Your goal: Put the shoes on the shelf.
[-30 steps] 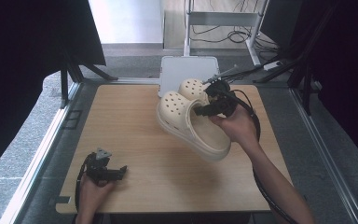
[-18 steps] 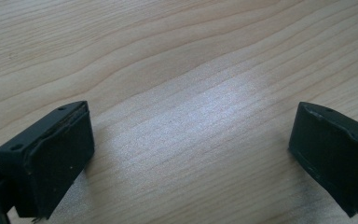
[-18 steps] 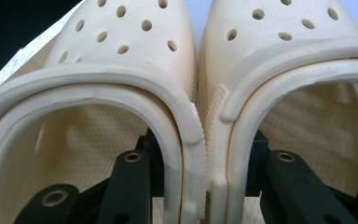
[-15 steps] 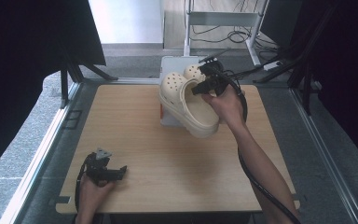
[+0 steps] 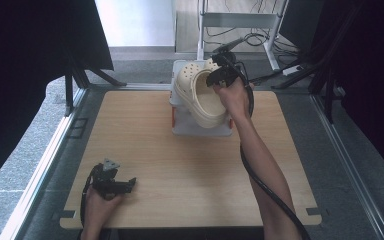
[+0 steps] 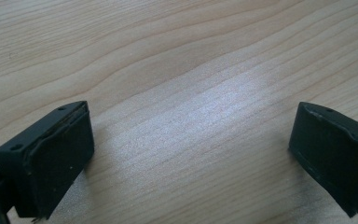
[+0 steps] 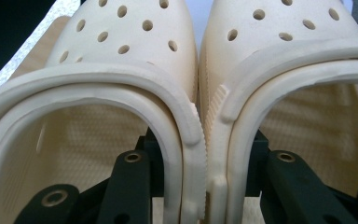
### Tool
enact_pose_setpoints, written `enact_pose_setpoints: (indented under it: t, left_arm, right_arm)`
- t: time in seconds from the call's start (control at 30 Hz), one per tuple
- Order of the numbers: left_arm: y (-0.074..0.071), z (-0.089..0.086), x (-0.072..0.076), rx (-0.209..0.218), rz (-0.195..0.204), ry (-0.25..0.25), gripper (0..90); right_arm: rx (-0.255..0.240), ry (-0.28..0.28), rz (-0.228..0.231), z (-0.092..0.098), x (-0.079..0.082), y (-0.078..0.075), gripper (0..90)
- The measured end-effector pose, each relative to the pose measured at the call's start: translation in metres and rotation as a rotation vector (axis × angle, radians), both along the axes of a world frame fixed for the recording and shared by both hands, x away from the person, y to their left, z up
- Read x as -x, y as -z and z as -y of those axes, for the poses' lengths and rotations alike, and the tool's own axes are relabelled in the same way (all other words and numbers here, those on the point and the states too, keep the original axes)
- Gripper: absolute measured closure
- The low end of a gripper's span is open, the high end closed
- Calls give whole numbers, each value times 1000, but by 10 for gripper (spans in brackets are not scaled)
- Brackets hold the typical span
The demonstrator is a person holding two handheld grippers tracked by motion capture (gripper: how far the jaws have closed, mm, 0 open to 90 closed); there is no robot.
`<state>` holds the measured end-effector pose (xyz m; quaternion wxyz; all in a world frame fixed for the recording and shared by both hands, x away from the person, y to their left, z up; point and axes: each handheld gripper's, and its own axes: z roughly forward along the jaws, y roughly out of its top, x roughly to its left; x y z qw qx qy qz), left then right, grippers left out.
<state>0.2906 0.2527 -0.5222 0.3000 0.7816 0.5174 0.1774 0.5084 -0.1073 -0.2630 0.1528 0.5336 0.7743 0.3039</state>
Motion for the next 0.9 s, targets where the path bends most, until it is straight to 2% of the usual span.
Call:
enact_pose_setpoints:
  t: [0.2, 0.37, 0.47, 0.57, 0.8, 0.9]
  left_arm:
    - [0, 0, 0, 0, 0, 0, 0]
    - [0, 0, 0, 0, 0, 2, 0]
    - [0, 0, 0, 0, -1, 6, 0]
    - [0, 0, 0, 0, -1, 7, 0]
    - [0, 0, 0, -2, 1, 7, 0]
    - [0, 0, -1, -2, 0, 13, 0]
  right_arm:
    - [26, 66, 2, -16, -17, -5, 646]
    - [-13, 115, 0, -26, -33, -7, 645]
    - [-7, 156, 18, -31, -42, -7, 645]
    - [-5, 195, 21, -36, -51, -4, 644]
    - [-18, 247, 22, -40, -73, 10, 643]
    - [5, 281, 42, -41, -81, 17, 644]
